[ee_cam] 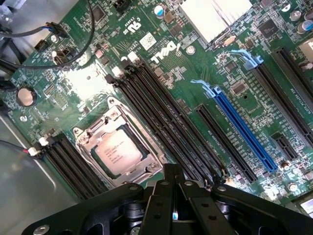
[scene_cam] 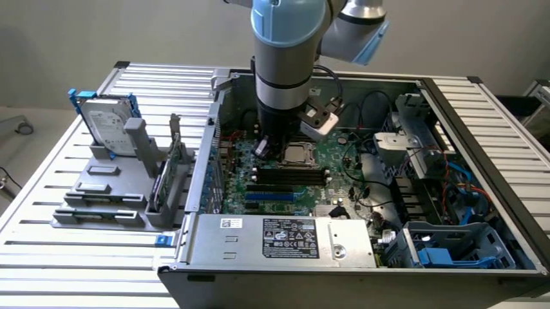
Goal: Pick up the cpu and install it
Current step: 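Install the first cpu locking lever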
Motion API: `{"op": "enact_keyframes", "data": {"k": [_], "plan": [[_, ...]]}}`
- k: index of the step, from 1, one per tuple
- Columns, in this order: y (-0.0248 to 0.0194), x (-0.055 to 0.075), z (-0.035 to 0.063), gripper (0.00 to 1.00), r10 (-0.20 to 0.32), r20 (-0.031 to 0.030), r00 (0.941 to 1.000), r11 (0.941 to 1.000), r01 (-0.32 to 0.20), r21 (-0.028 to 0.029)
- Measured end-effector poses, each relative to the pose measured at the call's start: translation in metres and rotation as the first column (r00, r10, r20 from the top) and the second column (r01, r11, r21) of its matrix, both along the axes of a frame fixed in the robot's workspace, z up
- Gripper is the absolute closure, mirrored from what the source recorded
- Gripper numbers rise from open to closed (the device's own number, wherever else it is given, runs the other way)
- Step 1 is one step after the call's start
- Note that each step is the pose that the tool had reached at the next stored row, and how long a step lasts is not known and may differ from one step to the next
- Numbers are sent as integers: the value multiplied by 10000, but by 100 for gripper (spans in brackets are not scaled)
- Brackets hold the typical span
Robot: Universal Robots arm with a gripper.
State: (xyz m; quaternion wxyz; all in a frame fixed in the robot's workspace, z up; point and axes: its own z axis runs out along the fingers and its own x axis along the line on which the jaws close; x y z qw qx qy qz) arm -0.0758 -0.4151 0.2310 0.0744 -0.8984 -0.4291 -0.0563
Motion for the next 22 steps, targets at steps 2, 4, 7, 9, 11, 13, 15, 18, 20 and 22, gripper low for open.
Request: {"op": "enact_keyframes", "data": {"k": [2, 4, 7, 9, 11, 13, 15, 18, 20, 22], "plan": [[1, -5, -10, 89, -16, -32, 10000, 10000, 16, 2], [0, -11, -21, 89, -24, -61, 10000, 10000, 24, -1], [0, -18, -48, 89, -30, -76, 10000, 10000, 30, -2], [1, -21, -66, 89, -30, -77, 10000, 10000, 30, 0], [2, -24, -84, 89, -30, -85, 10000, 10000, 30, -1], [6, -27, -97, 89, -31, -93, 10000, 10000, 31, -1], [11, -30, -108, 89, -31, -98, 9999, 10000, 31, 0], [17, -38, -125, 89, -31, -108, 9999, 10000, 31, 0], [21, -42, -135, 89, -31, -113, 9999, 10000, 31, 0], [24, -47, -145, 89, -30, -117, 9999, 10000, 30, 0]]}}
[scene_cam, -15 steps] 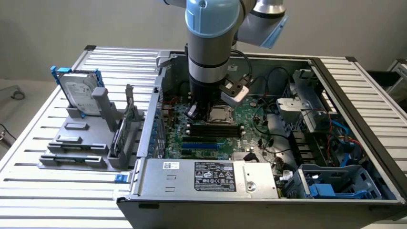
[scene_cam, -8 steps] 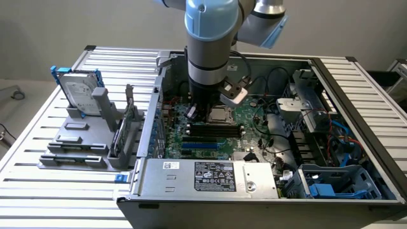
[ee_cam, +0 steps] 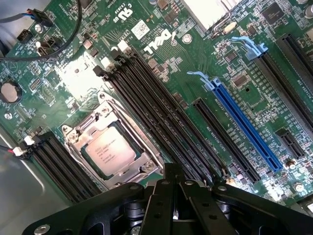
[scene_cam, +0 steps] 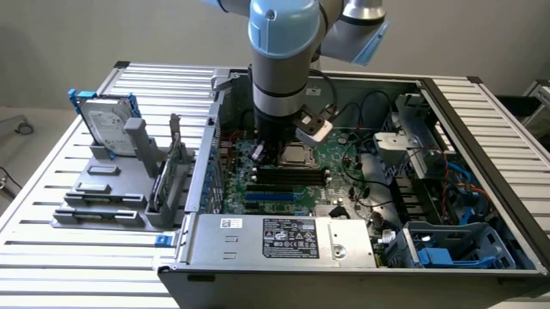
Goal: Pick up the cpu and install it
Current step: 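Install the first cpu locking lever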
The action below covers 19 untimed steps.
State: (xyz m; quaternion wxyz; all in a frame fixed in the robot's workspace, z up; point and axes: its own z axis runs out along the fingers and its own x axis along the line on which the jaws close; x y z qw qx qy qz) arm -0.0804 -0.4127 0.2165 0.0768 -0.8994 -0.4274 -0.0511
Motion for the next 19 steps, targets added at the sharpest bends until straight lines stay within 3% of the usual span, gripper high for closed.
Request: {"op": "enact_keyframes", "data": {"k": [11, 19], "plan": [[45, -20, -67, 89, -1, -1, 10000, 10000, 1, 70], [84, -31, -134, 89, -1, -2, 10000, 10000, 1, 78]]}}
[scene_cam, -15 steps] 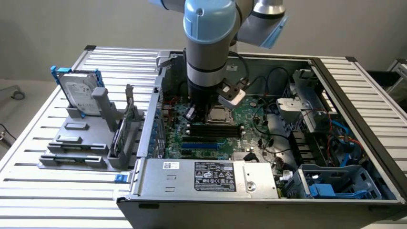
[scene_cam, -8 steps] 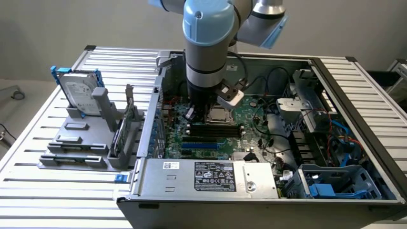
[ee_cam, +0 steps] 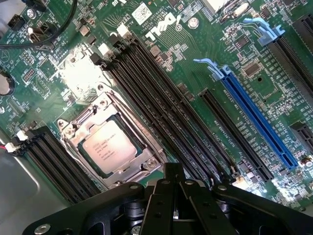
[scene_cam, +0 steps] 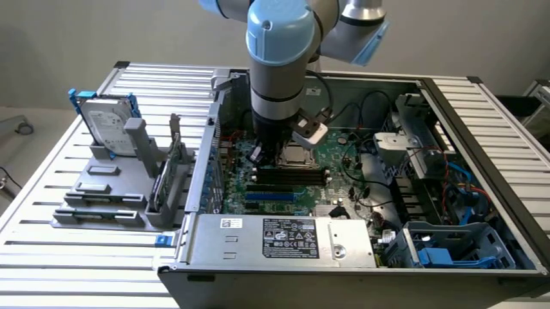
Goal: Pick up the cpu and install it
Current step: 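Install the first cpu locking lever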
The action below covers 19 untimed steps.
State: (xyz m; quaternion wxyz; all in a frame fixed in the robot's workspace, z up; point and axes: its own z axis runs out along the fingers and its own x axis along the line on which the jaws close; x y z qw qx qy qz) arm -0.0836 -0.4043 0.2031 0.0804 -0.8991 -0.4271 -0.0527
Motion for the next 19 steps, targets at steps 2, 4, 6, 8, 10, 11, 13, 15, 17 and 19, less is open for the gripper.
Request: {"op": "enact_keyframes", "data": {"k": [2, 4, 6, 8, 10, 11, 13, 15, 17, 19], "plan": [[15, 0, -17, 89, 0, 0, 10000, 10000, 0, -1], [30, 0, -34, 89, 0, 1, 10000, 10000, 0, 2], [46, -1, -48, 89, 0, 1, 10000, 10000, 0, 4], [59, -1, -60, 89, 0, 2, 10000, 10000, 0, 4], [68, -1, -69, 89, 1, 2, 10000, 10000, -1, 3], [73, -2, -71, 89, 1, 1, 10000, 10000, -1, 3], [81, -3, -74, 89, 0, 0, 10000, 10000, 0, 1], [91, -5, -75, 89, 0, 1, 10000, 10000, 0, 2], [99, -7, -73, 89, 1, 2, 10000, 10000, -1, 4], [104, -10, -56, 89, 0, 2, 10000, 10000, 0, 4]]}}
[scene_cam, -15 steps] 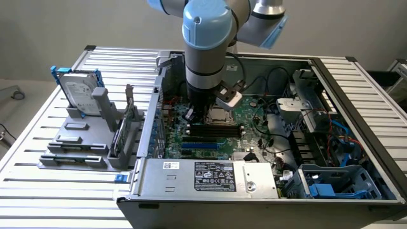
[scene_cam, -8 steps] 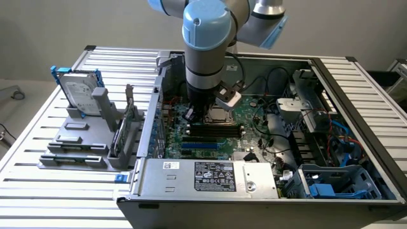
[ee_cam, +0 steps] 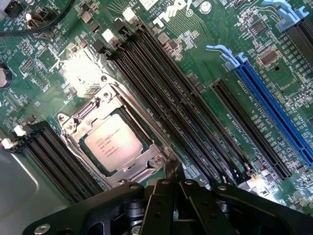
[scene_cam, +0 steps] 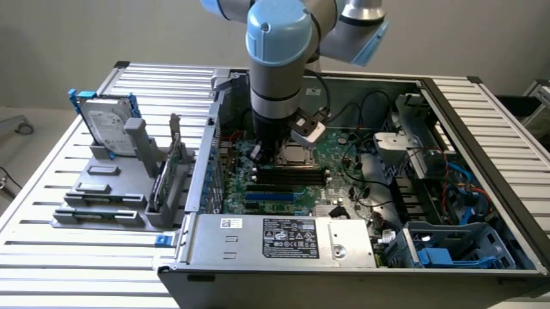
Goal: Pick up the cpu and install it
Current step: 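Install the first cpu locking lever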
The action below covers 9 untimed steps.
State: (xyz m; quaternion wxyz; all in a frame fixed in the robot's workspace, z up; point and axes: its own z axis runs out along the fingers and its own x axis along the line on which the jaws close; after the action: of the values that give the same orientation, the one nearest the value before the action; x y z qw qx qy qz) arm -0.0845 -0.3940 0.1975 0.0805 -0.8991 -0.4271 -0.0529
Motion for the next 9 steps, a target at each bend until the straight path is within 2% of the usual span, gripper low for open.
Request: {"op": "enact_keyframes", "data": {"k": [5, 9], "plan": [[25, -6, 136, 89, 4, -6, 10000, 10000, -4, -3], [92, -6, 263, 89, 78, -48, 10000, 10000, -78, -3]]}}
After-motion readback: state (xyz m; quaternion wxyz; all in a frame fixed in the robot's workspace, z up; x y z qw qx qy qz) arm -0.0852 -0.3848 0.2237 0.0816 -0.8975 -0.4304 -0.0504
